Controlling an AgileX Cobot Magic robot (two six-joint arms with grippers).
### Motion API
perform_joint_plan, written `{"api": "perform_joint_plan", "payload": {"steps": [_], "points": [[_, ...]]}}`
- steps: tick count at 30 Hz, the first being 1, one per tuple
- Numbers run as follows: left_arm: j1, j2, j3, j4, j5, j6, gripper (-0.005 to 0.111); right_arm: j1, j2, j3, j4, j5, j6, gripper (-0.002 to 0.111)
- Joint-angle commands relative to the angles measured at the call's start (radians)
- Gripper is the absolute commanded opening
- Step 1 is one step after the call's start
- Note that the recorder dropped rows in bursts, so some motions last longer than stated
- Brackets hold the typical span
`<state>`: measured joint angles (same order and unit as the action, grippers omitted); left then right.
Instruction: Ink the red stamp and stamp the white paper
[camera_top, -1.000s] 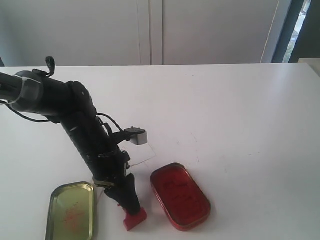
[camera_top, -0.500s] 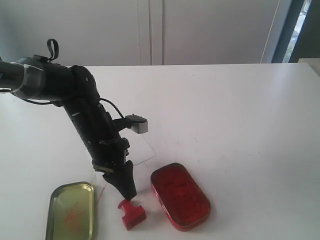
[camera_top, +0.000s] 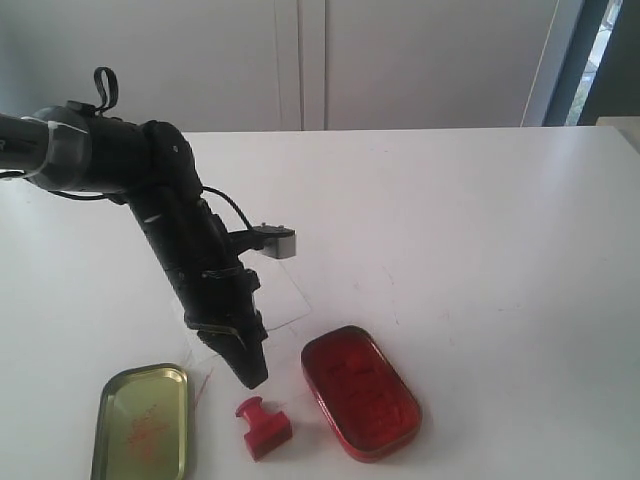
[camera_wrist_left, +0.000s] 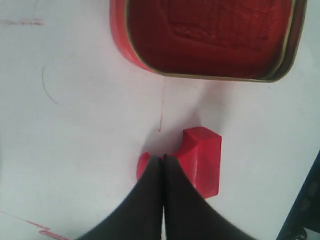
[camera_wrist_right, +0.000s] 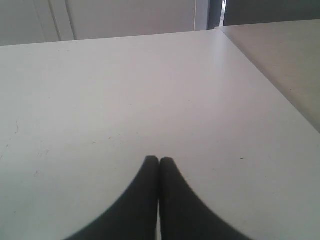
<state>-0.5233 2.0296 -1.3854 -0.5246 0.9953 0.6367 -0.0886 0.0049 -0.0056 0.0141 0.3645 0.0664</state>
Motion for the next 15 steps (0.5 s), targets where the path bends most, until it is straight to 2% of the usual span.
{"api": "perform_joint_plan", "payload": {"steps": [1,6,15], "points": [[0.004,-0.017,-0.003,0.008,0.021,-0.036,0.0,0.001,-0.005,0.006,-0.008,-0.014,-0.001,0.0],[0.004,-0.051,-0.003,0.063,0.008,-0.125,0.0,0.001,-0.005,0.006,-0.008,-0.014,-0.001,0.0],[0.004,-0.205,-0.003,0.364,-0.036,-0.424,0.0,0.001,-0.005,0.006,-0.008,-0.014,-0.001,0.0]]}}
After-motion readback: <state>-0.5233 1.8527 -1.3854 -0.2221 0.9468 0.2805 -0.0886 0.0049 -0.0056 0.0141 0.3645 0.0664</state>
